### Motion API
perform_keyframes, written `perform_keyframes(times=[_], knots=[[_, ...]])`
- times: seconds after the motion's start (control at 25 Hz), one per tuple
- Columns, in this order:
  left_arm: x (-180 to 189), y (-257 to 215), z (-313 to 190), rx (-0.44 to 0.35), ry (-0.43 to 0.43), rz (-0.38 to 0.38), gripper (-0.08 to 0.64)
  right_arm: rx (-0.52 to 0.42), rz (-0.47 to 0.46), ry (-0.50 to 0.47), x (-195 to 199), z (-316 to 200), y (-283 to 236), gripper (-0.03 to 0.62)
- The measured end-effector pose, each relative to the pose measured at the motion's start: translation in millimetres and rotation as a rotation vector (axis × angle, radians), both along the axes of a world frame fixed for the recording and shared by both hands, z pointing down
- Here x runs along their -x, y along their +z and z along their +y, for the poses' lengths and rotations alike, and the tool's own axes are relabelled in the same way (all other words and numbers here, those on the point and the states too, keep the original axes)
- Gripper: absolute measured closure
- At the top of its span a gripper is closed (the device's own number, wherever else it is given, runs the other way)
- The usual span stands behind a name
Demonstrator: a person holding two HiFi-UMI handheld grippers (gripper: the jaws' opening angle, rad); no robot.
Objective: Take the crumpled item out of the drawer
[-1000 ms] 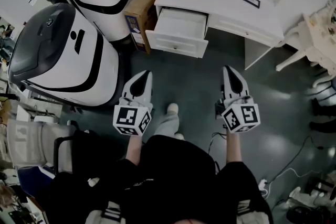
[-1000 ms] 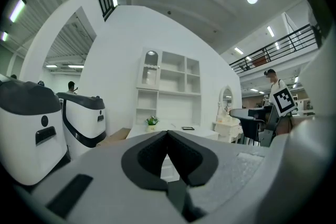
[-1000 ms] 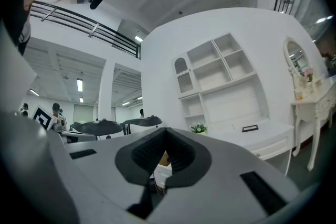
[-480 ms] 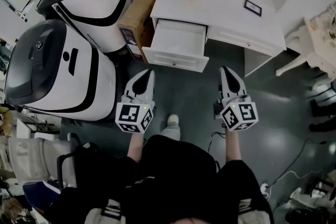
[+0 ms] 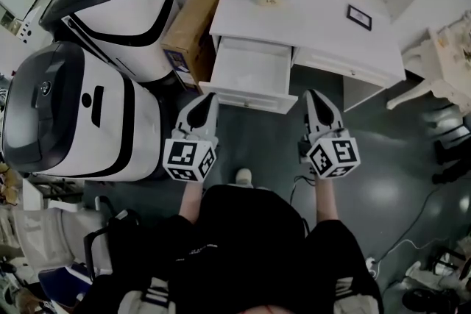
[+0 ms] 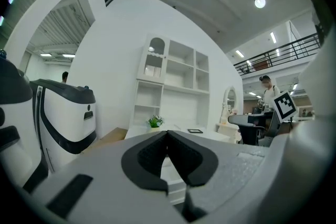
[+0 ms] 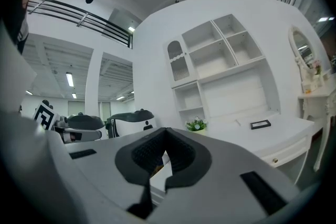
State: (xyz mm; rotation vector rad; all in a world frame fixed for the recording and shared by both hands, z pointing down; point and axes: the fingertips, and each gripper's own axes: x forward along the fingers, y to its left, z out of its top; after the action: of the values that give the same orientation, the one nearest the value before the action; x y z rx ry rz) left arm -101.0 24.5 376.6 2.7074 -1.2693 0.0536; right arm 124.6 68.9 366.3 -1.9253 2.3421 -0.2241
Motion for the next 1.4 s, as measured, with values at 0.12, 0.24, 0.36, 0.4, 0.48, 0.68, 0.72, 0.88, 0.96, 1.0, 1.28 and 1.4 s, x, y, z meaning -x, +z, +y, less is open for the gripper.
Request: perform_keyframes(times=[0.12,0.24,0.36,0.4,0.48,0.68,0.72,0.88,0.96,1.0,1.28,1.4], knots=[[-0.3,9.1,-11.3,0.025,0.005,0.003,0.561,0.015,-0.003,-0.005,2.0,-10.8,7.5,0.6],[-5.3,16.5,-19.2,0.044,0.018,0.01,0.561,0.039,-0.006,-0.009,0.6,-18.9,16.0,0.601],[-8.7,23.0,-27.9,0.063,0.021,0.021,0.561,0.066,0.004,-0.017,-1.8,-28.7,26.2,0.6],[-9.1,25.6,-32.2,0.07,0.018,0.021,0.561,0.076,0.003,-0.018,-2.8,-32.7,29.1,0.601],[-9.6,31.1,-42.1,0.084,0.01,0.02,0.561,0.092,0.0,-0.019,-4.9,-42.2,33.9,0.6],[-15.0,42.8,-71.2,0.115,-0.018,0.017,0.561,0.119,-0.009,-0.046,-11.8,-77.7,47.3,0.6],[-16.8,44.9,-78.1,0.12,-0.024,0.016,0.561,0.123,-0.011,-0.055,-12.7,-86.4,49.5,0.601],[-26.9,57.2,-112.9,0.156,-0.047,0.014,0.561,0.151,-0.01,-0.097,-17.5,-129.3,57.6,0.6],[-31.6,65.1,-130.4,0.18,-0.062,0.011,0.561,0.173,-0.008,-0.123,-19.6,-151.7,64.6,0.601],[-33.9,68.8,-138.6,0.19,-0.069,0.009,0.561,0.183,-0.008,-0.138,-20.1,-162.4,68.3,0.601],[-48.9,93.4,-175.2,0.261,-0.109,-0.01,0.561,0.253,-0.017,-0.25,-13.6,-218.4,92.9,0.601],[-53.3,106.4,-186.7,0.299,-0.12,-0.013,0.561,0.287,-0.013,-0.299,-8.0,-235.2,107.5,0.601]])
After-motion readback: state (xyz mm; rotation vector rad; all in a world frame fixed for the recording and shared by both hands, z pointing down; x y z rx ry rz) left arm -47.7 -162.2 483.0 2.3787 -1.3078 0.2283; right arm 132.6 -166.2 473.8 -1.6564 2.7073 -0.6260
